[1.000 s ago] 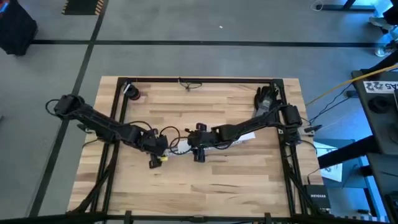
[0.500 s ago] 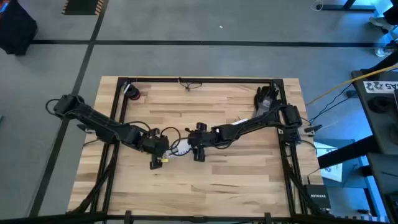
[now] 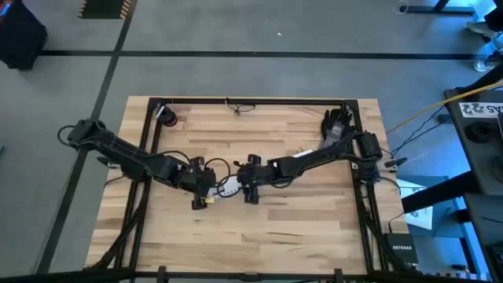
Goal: Ziptie cables
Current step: Close the cable duct
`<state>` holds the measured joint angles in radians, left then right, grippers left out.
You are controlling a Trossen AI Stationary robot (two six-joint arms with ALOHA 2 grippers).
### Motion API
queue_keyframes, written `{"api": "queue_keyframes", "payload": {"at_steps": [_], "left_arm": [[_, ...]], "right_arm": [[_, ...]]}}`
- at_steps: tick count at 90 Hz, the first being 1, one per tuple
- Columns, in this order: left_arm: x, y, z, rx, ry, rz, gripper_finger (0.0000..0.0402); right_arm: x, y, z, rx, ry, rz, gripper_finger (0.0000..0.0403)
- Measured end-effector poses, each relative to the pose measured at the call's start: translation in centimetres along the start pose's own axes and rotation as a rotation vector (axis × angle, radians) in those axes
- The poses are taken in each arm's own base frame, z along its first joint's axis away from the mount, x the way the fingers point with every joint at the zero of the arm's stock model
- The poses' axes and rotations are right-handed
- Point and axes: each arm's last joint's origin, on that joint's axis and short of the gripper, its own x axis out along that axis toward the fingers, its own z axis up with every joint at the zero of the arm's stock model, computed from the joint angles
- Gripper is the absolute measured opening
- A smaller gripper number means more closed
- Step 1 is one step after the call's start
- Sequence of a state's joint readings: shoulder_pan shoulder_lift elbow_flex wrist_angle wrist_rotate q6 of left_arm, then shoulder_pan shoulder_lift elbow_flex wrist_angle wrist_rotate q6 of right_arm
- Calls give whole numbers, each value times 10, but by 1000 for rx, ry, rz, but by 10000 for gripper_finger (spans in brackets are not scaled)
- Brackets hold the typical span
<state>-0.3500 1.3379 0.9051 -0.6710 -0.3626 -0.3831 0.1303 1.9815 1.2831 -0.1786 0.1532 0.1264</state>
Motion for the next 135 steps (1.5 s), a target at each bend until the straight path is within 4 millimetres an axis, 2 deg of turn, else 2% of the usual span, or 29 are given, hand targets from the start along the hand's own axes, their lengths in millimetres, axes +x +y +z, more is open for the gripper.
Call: {"api": "queue_keyframes", "payload": {"at_steps": [7,25,38,49,75,89,102,118,135], "left_arm": [[-2,2,5,25,-34,42,0],[5,11,0,26,-14,104,0],[-5,6,10,33,-105,73,0],[-10,9,15,54,-139,126,0],[18,19,-4,40,-76,236,0],[20,25,-4,35,-82,336,0],[15,26,6,53,-140,379,0],[29,30,4,33,-168,378,0],[4,22,20,14,-256,274,0]], "right_arm": [[0,0,0,-1,3,1,234],[1,0,-2,-2,12,1,234],[0,0,1,0,-5,3,234],[-1,0,2,-1,-12,-2,234],[2,0,-3,-27,15,6,234],[2,0,-3,-27,14,8,234],[2,0,-2,-28,12,10,234],[2,1,-2,-32,10,16,234],[2,1,-2,-32,11,16,234]]}}
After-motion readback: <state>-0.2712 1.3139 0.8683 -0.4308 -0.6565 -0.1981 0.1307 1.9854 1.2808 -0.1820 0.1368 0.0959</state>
